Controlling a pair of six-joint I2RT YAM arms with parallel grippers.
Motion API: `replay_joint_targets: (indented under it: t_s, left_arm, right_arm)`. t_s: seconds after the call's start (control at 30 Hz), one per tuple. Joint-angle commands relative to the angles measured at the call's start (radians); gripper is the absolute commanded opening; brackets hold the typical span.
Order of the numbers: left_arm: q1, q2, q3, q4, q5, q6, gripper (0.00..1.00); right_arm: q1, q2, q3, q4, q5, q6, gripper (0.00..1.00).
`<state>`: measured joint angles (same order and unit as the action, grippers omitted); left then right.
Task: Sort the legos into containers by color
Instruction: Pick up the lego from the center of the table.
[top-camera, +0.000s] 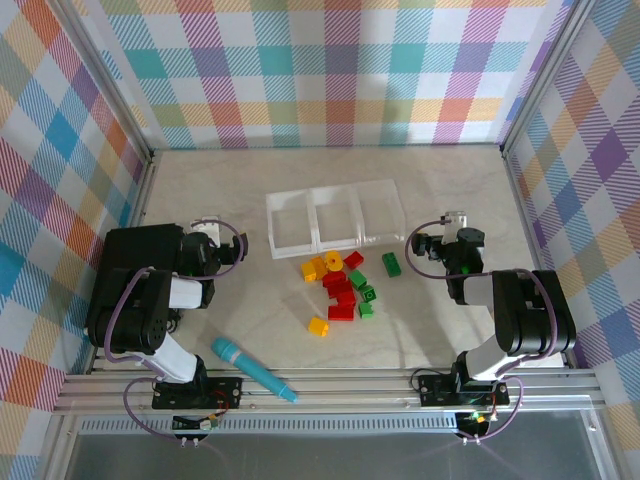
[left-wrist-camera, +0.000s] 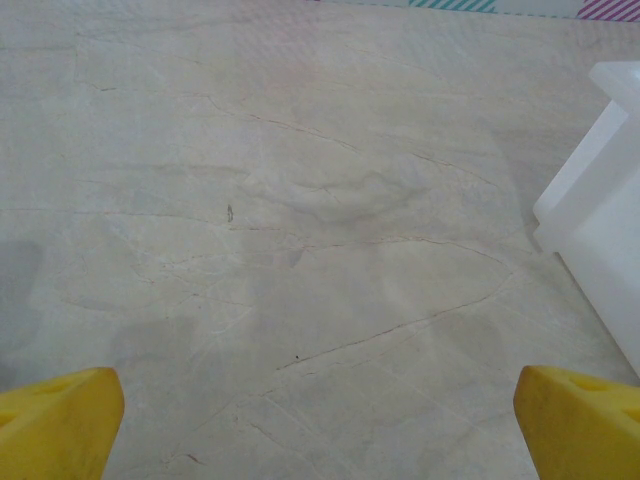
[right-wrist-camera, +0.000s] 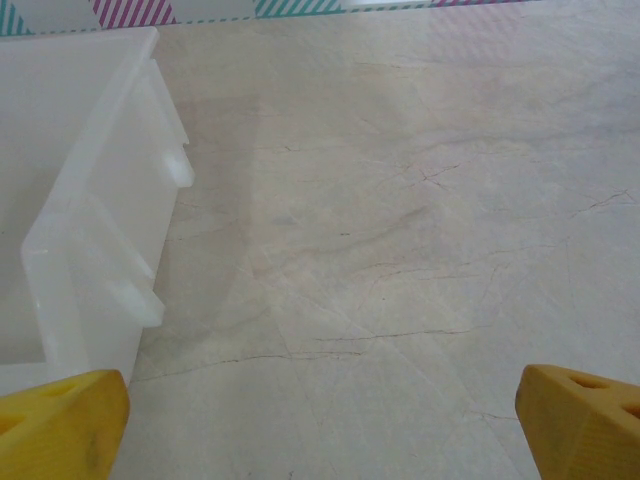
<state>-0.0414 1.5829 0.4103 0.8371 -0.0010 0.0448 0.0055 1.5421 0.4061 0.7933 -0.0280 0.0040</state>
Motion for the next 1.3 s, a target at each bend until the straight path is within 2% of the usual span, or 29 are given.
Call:
replay_joint_targets:
  t_s: [0.0, 0.5, 0.57, 0.6, 0.67, 0.73, 0.8, 1.0, 1.13, 1.27]
  left_arm:
    - [-0.002, -0.003, 0.012, 0.003, -0.003, -0.008, 1.00]
    - [-0.005, -0.003, 0.013, -0.001, -0.013, -0.006, 0.99]
    - [-0.027, -0.042, 0.050, -0.076, -0.071, -0.002, 1.00]
    - [-0.039, -0.078, 0.077, -0.168, -0.081, 0.007, 1.00]
    - [-0.057, -0.147, 0.128, -0.340, -0.114, -0.008, 1.00]
    - [-0.060, -0.192, 0.166, -0.459, -0.127, -0.063, 1.00]
    - [-0.063, -0.244, 0.186, -0.553, -0.126, -0.113, 1.00]
    - [-0.086, -0.526, 0.130, -0.727, -0.126, -0.250, 1.00]
    - [-0.092, -0.741, 0.097, -0.869, -0.084, -0.340, 1.00]
    - [-0.108, -0.906, 0.049, -0.945, -0.056, -0.463, 1.00]
  right_arm:
    - [-0.006, -0.007, 0.019, 0.009, -0.019, 0.003, 0.99]
    - [-0.005, -0.024, 0.019, 0.004, 0.000, 0.009, 0.99]
    - [0.019, -0.125, 0.051, -0.139, 0.098, 0.015, 0.99]
    - [0.027, -0.169, 0.068, -0.217, 0.149, 0.026, 0.99]
    - [0.019, -0.260, 0.132, -0.435, 0.228, 0.144, 0.99]
    - [-0.002, -0.325, 0.193, -0.610, 0.201, 0.244, 0.99]
    - [-0.003, -0.387, 0.206, -0.685, 0.175, 0.306, 0.99]
    - [-0.001, -0.508, 0.265, -0.962, -0.091, 0.473, 0.99]
    - [0.034, -0.481, 0.312, -1.120, -0.236, 0.454, 0.99]
    - [0.168, -0.380, 0.405, -1.303, -0.169, 0.372, 0.97]
